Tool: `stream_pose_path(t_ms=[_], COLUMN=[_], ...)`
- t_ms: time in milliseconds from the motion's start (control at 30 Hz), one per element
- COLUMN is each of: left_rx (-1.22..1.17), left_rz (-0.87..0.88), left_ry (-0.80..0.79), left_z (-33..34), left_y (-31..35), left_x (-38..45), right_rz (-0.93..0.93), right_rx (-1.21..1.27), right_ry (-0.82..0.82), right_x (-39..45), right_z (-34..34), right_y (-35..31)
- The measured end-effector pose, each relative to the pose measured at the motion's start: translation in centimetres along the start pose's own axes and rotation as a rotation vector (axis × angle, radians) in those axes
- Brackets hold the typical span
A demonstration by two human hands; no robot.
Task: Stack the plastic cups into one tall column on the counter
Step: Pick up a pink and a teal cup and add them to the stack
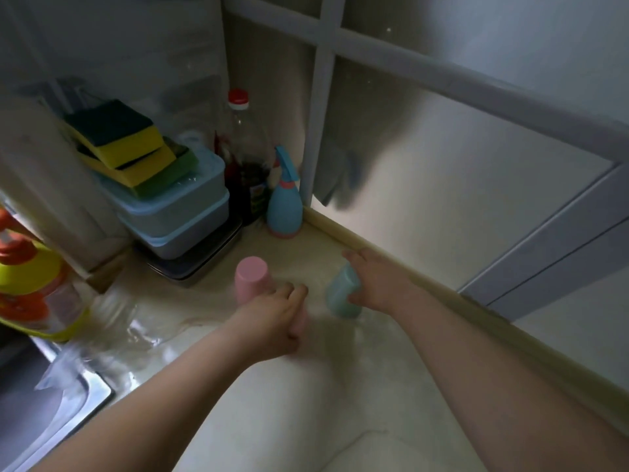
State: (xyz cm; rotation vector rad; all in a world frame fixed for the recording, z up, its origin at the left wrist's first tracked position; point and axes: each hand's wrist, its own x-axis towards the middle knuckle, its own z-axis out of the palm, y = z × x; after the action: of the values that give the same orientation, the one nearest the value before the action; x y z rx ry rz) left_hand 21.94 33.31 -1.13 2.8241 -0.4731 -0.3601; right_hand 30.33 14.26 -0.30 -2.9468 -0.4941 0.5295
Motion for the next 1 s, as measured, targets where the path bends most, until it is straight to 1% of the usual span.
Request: stream_pose_path(t_ms=[167, 233, 333, 433, 567, 700, 867, 933, 1000], left_rx=[-0.072, -0.11, -0.113, -0.111, -0.123, -0.152, -0.148, -0.16, -0.179], left_rz=[-0.003, -0.016, 0.003, 0.024, 0.129, 0.223, 0.476, 0.577, 0.661], left_ry=[-0.005, -0.011, 0.008, 0.039, 0.141, 0.217, 0.323, 0.333, 0.333], left_z=[-1.0, -1.4, -2.5, -4.4, -7.3, -10.7, -15.5, -16.6, -17.0], left_y=[-1.2, -1.3, -0.5, 1.9, 7.8, 15.3, 26.0, 30.2, 33.8], left_x=[0.7, 0.8, 1.2, 2.2, 3.9, 4.6, 3.9, 3.2, 2.6], right_rz=[0.057, 0.048, 0.013, -0.007, 0.045, 0.172, 0.327, 0.371, 0.427], right_rx=[0.048, 0.08, 0.128, 0.126, 0.121, 0.081, 0.078, 0.048, 0.045], right_ry=[-0.062, -0.067, -0.044, 0.021, 0.139, 0.284, 0.498, 0.539, 0.539], right_x=[1.1, 0.7, -1.1, -4.4, -10.9, -19.7, -31.5, -35.4, -38.4], right_z=[0.8, 0.6, -1.2, -4.7, -10.2, -15.8, -20.8, -21.6, -21.5], right_y=[-0.2, 0.0, 0.6, 1.7, 4.2, 7.8, 12.4, 13.7, 14.8])
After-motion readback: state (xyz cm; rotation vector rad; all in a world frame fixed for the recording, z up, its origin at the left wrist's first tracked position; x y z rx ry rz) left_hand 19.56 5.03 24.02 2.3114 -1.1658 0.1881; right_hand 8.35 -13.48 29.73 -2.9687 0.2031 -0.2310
